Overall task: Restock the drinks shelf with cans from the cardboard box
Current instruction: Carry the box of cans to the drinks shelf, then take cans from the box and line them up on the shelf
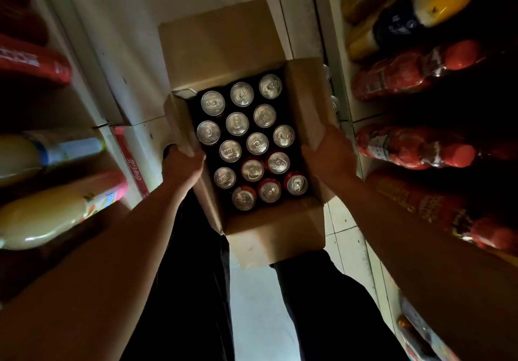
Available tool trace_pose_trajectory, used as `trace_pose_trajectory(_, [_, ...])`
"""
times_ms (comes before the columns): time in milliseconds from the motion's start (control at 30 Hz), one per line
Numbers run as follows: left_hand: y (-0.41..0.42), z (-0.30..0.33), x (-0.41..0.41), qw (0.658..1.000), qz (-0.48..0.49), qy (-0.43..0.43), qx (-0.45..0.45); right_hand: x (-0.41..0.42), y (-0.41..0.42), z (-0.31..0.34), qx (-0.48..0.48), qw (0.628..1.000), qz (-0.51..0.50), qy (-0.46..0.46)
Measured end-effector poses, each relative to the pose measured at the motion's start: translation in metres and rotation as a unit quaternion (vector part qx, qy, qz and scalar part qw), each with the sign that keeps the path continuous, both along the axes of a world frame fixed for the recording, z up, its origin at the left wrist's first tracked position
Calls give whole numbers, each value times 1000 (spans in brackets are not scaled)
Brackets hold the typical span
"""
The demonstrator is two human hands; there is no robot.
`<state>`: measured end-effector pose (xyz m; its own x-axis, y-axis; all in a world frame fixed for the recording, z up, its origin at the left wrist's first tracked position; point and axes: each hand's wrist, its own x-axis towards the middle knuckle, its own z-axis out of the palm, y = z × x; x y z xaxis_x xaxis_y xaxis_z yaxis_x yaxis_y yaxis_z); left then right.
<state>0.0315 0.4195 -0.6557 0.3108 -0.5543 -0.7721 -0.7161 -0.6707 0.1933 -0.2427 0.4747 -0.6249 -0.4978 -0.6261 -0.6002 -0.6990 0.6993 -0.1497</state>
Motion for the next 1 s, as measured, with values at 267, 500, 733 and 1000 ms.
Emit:
trace_pose_trajectory(267, [-73, 14, -14, 974, -88, 18, -207, 48, -85, -9, -79, 984, -58, -152])
trace_pose_trajectory(500, [-107, 15, 9, 952, -260, -20, -163, 71, -140, -43, 25, 971, -161, -175])
trace_pose_trajectory(733, [-108, 2, 14, 954, -251, 32, -159, 84, -156, -61, -63, 894, -394, -205])
trace_pose_trajectory(1000, [-104, 2, 8, 959, -260, 37, -110, 81, -146, -50, -55, 944, -313, -90])
